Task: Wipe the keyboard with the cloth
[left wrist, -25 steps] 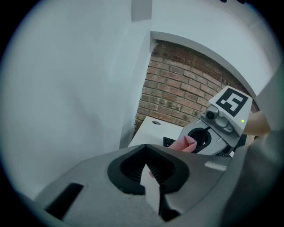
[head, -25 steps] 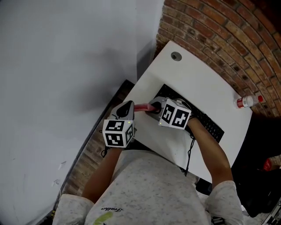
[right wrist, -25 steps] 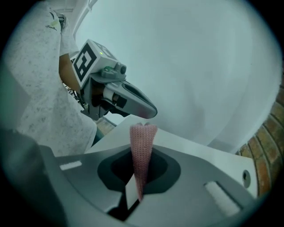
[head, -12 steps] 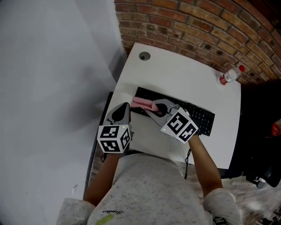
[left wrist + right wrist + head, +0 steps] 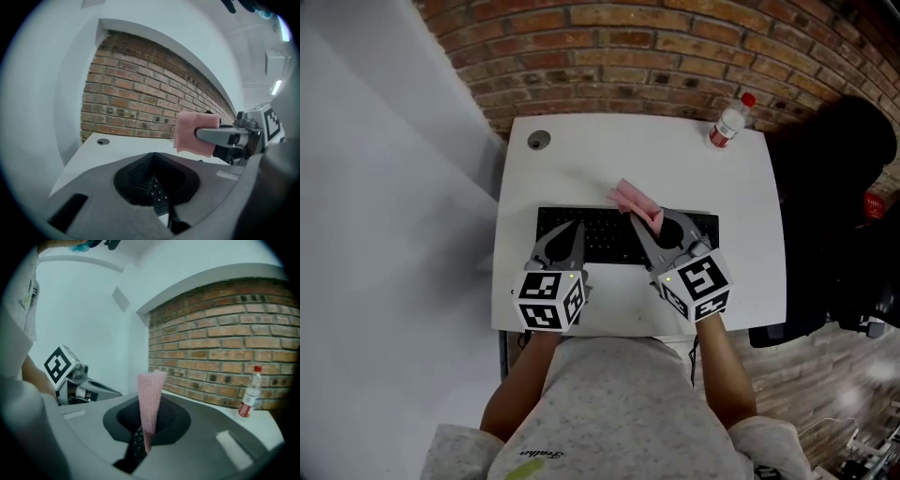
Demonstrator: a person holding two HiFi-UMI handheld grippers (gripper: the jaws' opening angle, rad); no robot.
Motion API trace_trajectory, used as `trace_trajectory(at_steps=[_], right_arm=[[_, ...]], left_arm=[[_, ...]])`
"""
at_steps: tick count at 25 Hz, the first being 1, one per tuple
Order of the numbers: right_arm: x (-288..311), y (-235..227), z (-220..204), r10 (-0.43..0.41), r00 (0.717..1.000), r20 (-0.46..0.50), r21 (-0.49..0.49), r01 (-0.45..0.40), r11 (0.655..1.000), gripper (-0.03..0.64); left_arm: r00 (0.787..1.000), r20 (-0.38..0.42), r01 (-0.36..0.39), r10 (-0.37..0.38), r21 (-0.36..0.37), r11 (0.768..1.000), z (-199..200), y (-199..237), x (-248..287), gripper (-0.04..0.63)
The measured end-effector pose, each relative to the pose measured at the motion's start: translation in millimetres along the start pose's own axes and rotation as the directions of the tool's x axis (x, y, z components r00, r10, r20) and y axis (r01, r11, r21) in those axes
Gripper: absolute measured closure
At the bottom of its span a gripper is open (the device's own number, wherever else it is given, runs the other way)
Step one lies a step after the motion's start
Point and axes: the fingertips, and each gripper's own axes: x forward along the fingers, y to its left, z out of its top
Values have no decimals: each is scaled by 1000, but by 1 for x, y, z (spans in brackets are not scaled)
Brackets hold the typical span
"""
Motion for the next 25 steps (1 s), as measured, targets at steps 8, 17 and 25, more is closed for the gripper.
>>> trace_trajectory(at_steps=[8,17,25], right_arm=[[-54,-64,-13,-286,958,31,120,281,952,594],[-60,-73,-27,-320,947,0,157,316,936,594],[-60,-75,-31,-315,949,-9,157,312,937,594]], left_arm=[[998,-15,60,-60,56,997,2,-31,22,603],[998,-14,65,-64,85,994,6,-37,29,603],[998,-19,60,-58,80,995,5,-38,30,603]])
